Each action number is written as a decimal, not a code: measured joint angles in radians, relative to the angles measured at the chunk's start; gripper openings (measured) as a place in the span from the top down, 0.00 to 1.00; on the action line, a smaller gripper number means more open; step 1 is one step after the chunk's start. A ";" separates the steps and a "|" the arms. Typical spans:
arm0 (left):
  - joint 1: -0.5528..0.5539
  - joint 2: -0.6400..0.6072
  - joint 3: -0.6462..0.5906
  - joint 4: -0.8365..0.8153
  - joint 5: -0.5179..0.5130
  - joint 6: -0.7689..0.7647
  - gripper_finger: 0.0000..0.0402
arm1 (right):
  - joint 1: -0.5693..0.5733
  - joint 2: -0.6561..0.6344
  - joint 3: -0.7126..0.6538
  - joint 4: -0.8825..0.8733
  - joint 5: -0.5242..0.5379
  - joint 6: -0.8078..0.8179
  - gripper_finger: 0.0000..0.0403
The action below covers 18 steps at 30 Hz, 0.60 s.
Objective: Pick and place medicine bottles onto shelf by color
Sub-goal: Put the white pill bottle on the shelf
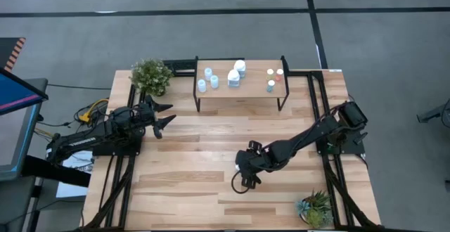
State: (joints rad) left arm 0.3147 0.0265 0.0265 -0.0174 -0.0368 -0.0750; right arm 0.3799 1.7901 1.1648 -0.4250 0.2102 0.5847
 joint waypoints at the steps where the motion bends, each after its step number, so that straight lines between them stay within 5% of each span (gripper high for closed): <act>1: 0.000 0.000 0.000 0.000 0.000 0.000 0.45 | -0.004 0.000 0.000 -0.001 -0.002 0.007 0.37; 18: 0.000 0.000 0.000 0.000 0.000 0.000 0.45 | -0.043 -0.001 -0.001 -0.007 -0.028 0.017 0.46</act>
State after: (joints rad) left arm 0.3147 0.0265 0.0265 -0.0174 -0.0367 -0.0750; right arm 0.3367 1.7891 1.1637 -0.4324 0.1818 0.6018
